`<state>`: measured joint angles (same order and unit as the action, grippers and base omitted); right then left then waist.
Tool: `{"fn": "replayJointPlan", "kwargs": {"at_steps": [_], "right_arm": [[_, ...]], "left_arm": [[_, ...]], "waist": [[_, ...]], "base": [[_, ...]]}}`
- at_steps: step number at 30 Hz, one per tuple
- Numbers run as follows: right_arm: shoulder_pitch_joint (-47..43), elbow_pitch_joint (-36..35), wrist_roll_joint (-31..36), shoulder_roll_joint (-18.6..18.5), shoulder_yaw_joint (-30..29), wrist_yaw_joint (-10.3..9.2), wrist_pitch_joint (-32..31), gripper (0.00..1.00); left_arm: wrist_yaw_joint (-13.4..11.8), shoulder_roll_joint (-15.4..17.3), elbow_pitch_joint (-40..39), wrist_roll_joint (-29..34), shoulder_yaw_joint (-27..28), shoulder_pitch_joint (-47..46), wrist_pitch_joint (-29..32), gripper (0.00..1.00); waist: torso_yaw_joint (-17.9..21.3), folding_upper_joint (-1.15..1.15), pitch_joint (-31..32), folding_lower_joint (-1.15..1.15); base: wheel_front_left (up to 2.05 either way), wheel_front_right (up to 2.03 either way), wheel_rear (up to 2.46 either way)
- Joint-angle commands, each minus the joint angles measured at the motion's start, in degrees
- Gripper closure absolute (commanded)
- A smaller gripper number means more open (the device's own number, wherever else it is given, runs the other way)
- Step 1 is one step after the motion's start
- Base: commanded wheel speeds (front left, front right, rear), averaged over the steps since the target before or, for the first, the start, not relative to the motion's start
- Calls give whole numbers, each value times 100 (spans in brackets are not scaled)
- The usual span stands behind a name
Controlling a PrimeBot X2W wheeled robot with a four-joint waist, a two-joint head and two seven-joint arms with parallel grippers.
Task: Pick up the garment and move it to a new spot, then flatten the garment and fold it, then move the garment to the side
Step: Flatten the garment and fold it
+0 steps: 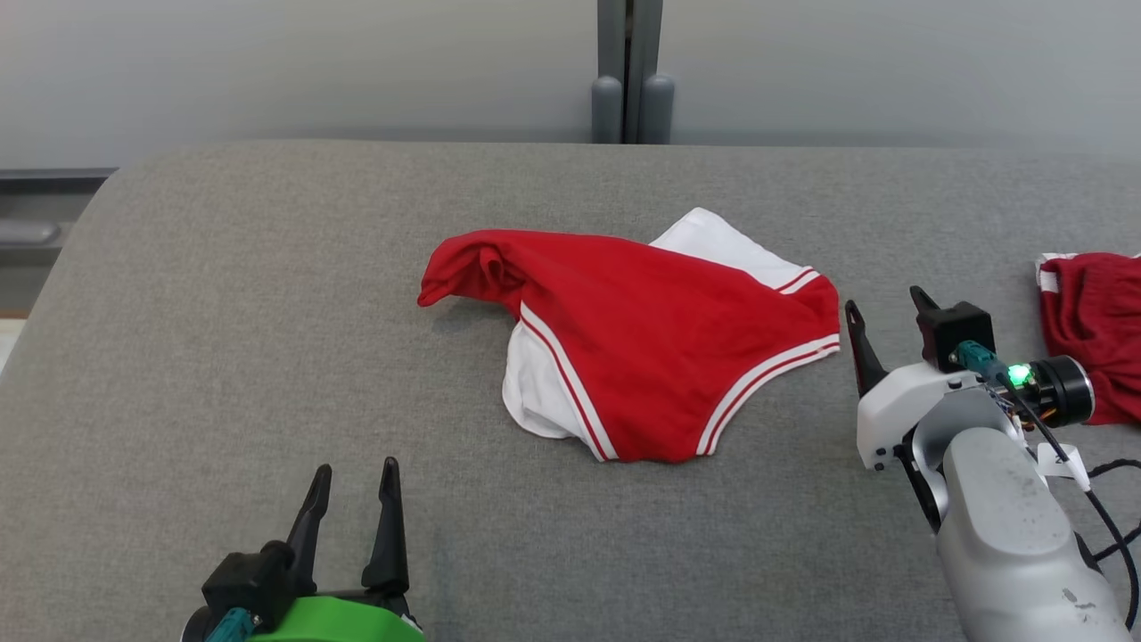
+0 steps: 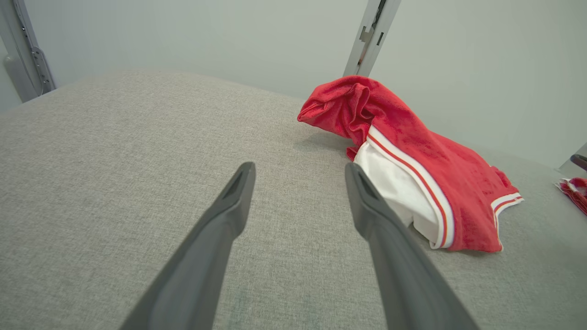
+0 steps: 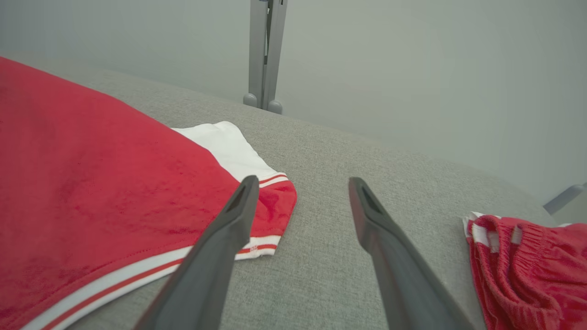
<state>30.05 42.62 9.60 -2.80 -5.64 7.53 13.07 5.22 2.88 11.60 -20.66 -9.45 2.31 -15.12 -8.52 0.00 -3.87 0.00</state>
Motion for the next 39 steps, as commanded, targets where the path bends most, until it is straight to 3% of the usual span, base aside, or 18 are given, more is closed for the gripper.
{"fn": "replayJointPlan", "kwargs": {"at_steps": [1, 9, 17, 18, 19, 20, 21, 23, 31, 39], "right_arm": [[150, 164, 113, -38, -73, -9, -28, 0], [910, 1350, 597, -126, -578, -9, -165, 0], [1247, 2234, 491, -58, -728, -9, -140, 0], [1289, 2348, 436, -44, -715, -9, -125, 16], [1317, 2435, 392, -36, -702, -9, -108, 57], [1358, 2533, 324, -30, -692, -9, -98, 62], [1390, 2606, 264, -31, -684, -9, -88, 82], [1470, 2724, 134, -33, -658, -9, -44, 100], [1762, 2476, -304, -25, -416, -9, 213, 100], [1724, 925, -848, -24, -262, -9, 217, 100]], "left_arm": [[-31, 5, -11, -25, -15, -116, -2, 0], [-103, 4, -60, -118, -125, -320, -2, 0], [-125, 5, -32, -123, -95, -422, -2, 0], [-129, 5, -29, -108, -85, -425, -2, 0], [-129, 5, -24, -97, -83, -430, -2, 0], [-123, 5, -19, -84, -79, -428, -2, 0], [-118, 5, -12, -75, -79, -426, -2, 0], [-111, 5, -1, -61, -78, -426, -2, 0], [-82, 5, 37, 3, -29, -354, -2, 0], [-64, 5, 46, 56, -36, -249, -2, 0]], "waist": [[-229, 0, -286, 0], [-427, 0, -676, 0], [-420, 0, -726, 0], [-398, 0, -718, 0], [-380, 0, -709, 0], [-358, 0, -698, 0], [-340, 0, -688, 0], [-301, 0, -670, 0], [-113, 0, -570, 0], [59, 0, -371, 0]], "base": [[0, 0, 0], [0, 0, 0], [0, 0, 0], [0, 0, 0], [0, 0, 0], [0, 0, 0], [0, 0, 0], [0, 0, 0], [0, 0, 0], [0, 0, 0]]}}
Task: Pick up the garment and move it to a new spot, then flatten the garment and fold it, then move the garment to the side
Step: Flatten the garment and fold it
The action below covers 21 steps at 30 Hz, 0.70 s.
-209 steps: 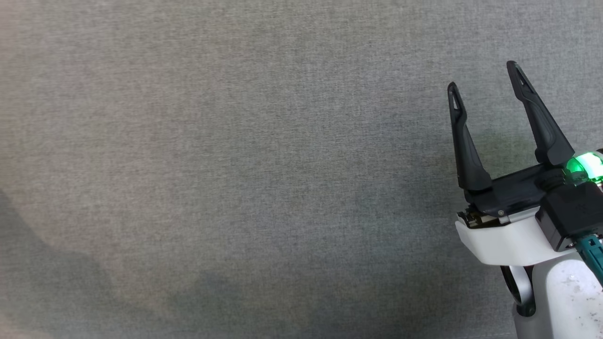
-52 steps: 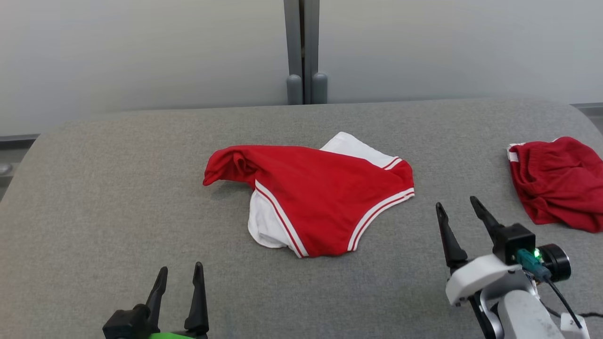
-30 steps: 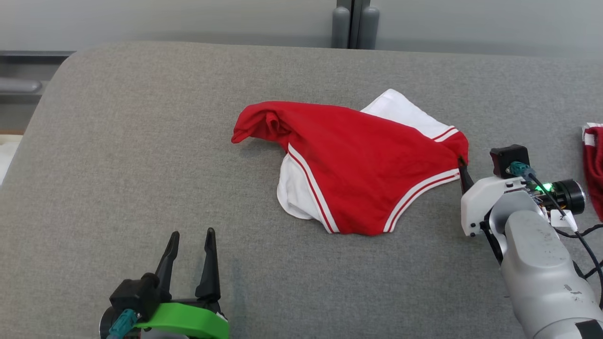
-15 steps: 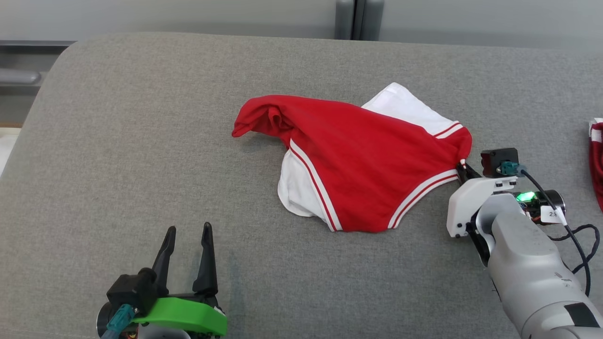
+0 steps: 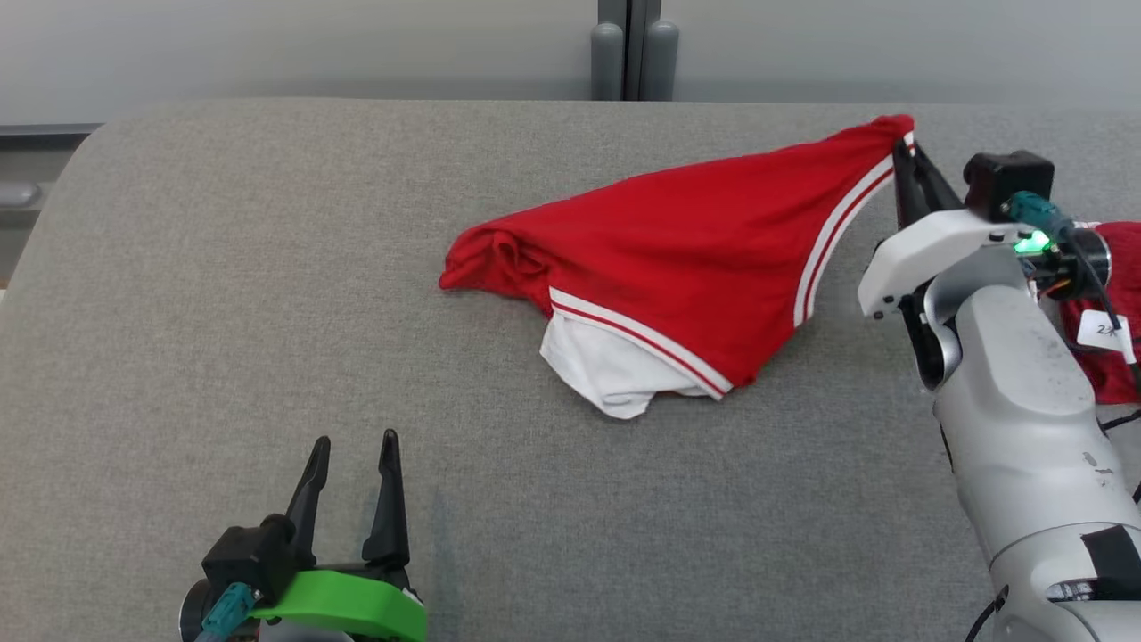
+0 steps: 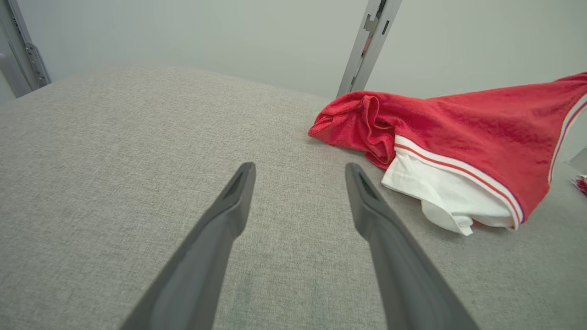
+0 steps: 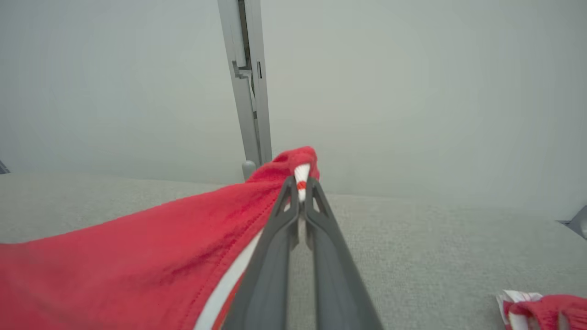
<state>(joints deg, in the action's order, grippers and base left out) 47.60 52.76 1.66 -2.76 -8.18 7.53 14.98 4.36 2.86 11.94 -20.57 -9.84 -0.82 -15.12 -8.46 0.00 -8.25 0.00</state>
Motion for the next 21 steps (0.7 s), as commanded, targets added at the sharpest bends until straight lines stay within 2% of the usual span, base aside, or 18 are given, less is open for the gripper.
{"fn": "replayJointPlan", "kwargs": {"at_steps": [1, 5, 12, 16, 21], "right_arm": [[-19, -276, -101, -27, -20, -9, 27, 100], [117, -1039, -286, -27, 7, -9, 28, 100], [300, -2210, -754, -26, 441, -9, 27, 100], [350, -2419, -890, -20, 761, -9, 28, 100], [311, -2269, -1252, -20, 1411, -8, 27, 100]], "left_arm": [[26, 7, 15, 50, 0, 67, -2, 0], [39, 7, 32, 63, -34, 144, -2, 0], [58, 7, 18, 72, -110, 235, -2, 0], [79, 7, 44, 76, -179, 271, -2, 0], [89, 8, 24, 21, -255, 277, -2, 0]], "waist": [[67, 0, 99, 0], [109, 0, 245, 0], [113, 0, 524, 0], [55, 0, 649, 0], [-82, 0, 679, 0]], "base": [[0, 0, 0], [0, 0, 0], [0, 0, 0], [0, 0, 0], [0, 0, 0]]}}
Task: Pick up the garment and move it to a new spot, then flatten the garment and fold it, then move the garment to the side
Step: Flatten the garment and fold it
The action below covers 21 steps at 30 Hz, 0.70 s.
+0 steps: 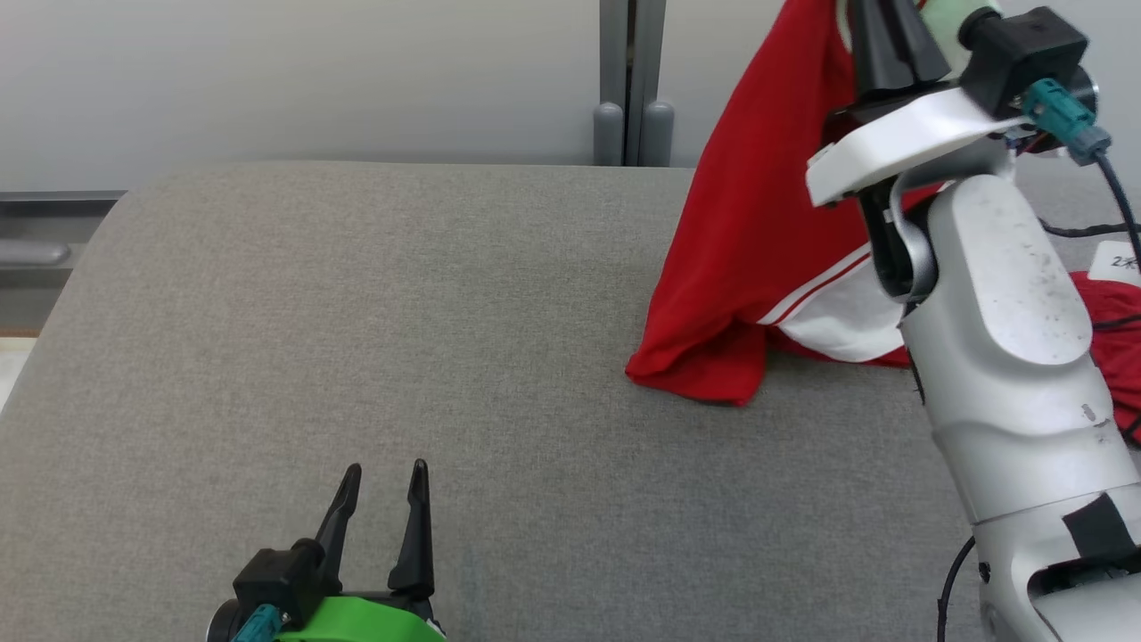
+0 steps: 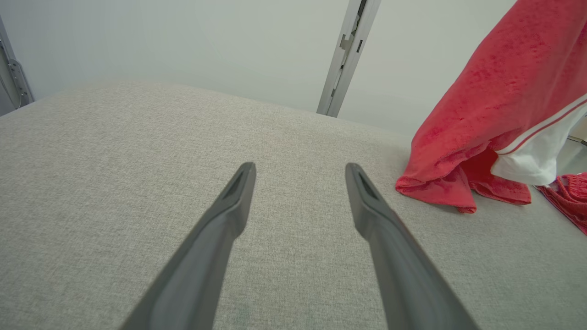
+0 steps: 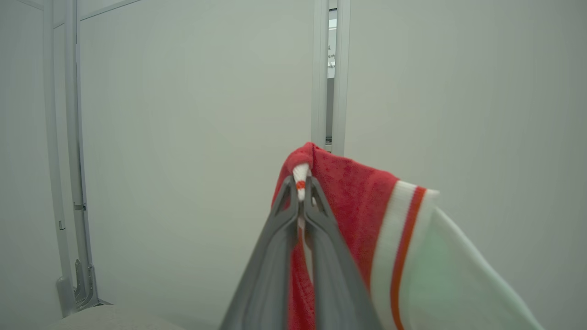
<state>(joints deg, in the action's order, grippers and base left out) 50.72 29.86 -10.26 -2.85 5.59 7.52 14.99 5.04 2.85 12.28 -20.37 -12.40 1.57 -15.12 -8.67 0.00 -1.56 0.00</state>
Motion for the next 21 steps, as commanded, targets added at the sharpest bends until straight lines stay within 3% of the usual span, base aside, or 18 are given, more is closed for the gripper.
{"fn": "replayJointPlan", "kwargs": {"at_steps": [1, 9, 21], "right_arm": [[-42, 80, -182, -11, 256, -8, 26, 100], [-37, 705, -1084, -19, 1943, -8, 27, 100], [696, 1466, -1652, -22, 2958, -8, 27, 100]], "left_arm": [[21, 8, -10, -7, -16, 35, -2, 0], [19, 9, 2, -127, -217, -167, -2, 0], [-64, 9, -17, -403, -644, -489, -2, 0]], "waist": [[-100, 0, -1, 0], [-558, 0, -198, 0], [-1332, 0, -558, 0]], "base": [[0, 0, 0], [0, 0, 0], [0, 0, 0]]}}
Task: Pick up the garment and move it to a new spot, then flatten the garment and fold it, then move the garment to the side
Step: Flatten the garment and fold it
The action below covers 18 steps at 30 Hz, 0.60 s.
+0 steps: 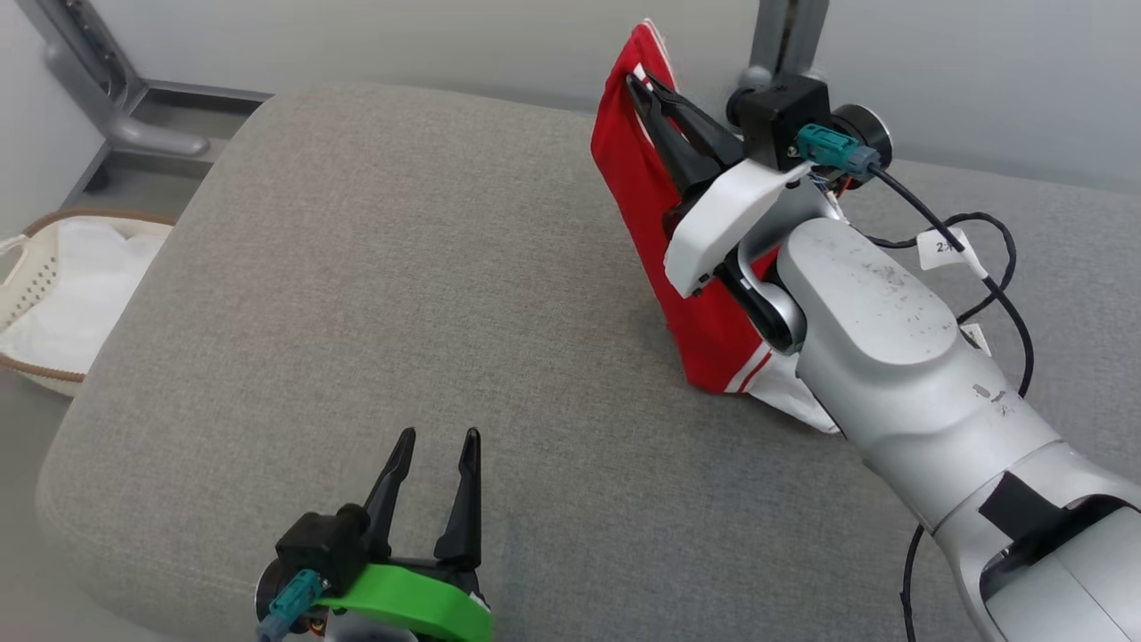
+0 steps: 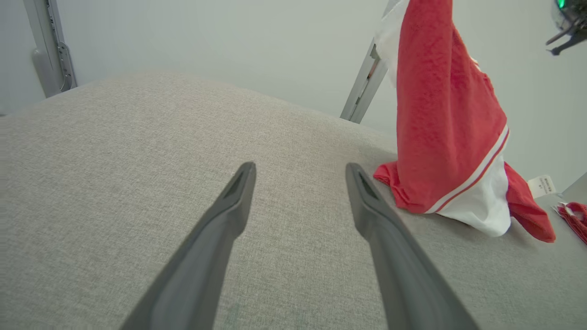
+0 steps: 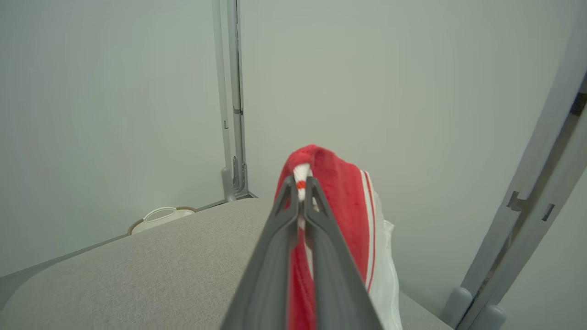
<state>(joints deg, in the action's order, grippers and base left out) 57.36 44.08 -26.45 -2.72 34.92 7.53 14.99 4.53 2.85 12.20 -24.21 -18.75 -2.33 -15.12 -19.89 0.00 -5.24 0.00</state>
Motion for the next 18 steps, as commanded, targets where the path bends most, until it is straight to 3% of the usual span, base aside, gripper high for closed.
{"fn": "replayJointPlan", "kwargs": {"at_steps": [1, 13, 14, 15, 16, 18], "right_arm": [[71, 128, -93, -33, 132, -9, 23, 100], [-344, 327, -395, -29, 1287, -9, 10, 100], [-393, 295, -425, -32, 1364, -9, 3, 85], [-453, 255, -470, -28, 1474, -9, -30, 24], [-485, 224, -514, -28, 1525, -9, -31, 0], [-497, 159, -553, -31, 1618, -9, -28, 0]], "left_arm": [[-28, 9, -14, -44, -47, -125, -2, 0], [-150, 9, -56, -226, -189, -368, -2, 0], [-153, 9, -48, -227, -169, -372, -2, 0], [-152, 9, -39, -231, -153, -388, -2, 0], [-154, 9, -28, -231, -139, -403, -2, 0], [-142, 9, -12, -220, -102, -435, -2, 0]], "waist": [[-240, 0, -222, 0], [-175, 0, -534, 0], [-145, 0, -550, 0], [-119, 0, -565, 0], [-94, 0, -571, 0], [-31, 0, -569, 0]], "base": [[0, 0, 0], [0, 0, 0], [0, 0, 0], [0, 0, 0], [0, 0, 0], [0, 0, 0]]}}
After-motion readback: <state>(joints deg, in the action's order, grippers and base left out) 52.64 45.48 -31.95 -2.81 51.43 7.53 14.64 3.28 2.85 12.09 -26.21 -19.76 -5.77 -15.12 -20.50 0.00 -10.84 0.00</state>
